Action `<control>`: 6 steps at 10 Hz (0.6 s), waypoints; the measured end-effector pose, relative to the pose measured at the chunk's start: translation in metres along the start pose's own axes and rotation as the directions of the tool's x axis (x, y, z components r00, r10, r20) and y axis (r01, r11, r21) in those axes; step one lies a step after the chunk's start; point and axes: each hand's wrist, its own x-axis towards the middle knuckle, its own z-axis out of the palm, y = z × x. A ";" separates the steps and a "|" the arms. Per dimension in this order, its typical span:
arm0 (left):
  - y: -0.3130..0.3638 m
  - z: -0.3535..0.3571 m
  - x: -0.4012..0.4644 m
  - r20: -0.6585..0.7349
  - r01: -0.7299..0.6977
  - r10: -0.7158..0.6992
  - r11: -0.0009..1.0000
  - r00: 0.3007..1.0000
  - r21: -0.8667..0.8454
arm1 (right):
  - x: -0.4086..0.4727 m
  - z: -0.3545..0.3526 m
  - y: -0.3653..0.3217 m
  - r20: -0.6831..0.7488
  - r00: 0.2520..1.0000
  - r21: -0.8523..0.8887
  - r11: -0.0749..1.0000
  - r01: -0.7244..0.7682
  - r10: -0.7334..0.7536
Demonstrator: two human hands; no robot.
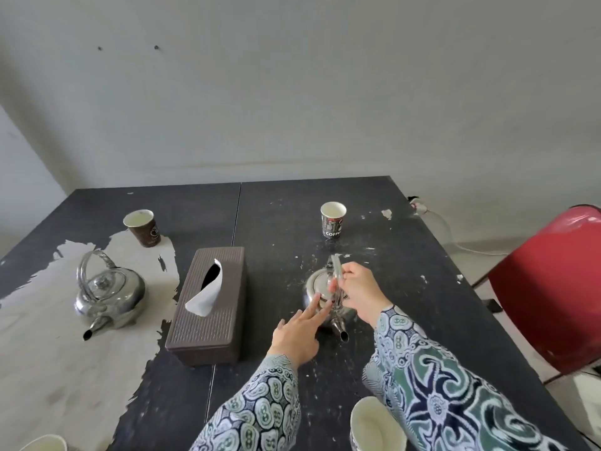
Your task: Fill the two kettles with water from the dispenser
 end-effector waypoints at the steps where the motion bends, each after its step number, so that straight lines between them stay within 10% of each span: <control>1: 0.007 -0.005 0.016 0.005 0.014 -0.014 1.000 1.000 -0.001 | 0.018 -0.010 0.000 0.003 1.000 0.014 1.000 -0.009 0.009; 6: -0.002 -0.038 0.012 -0.114 -0.020 0.011 0.997 0.993 -0.071 | 0.024 -0.019 -0.001 -0.129 0.968 -0.299 0.939 0.171 -0.217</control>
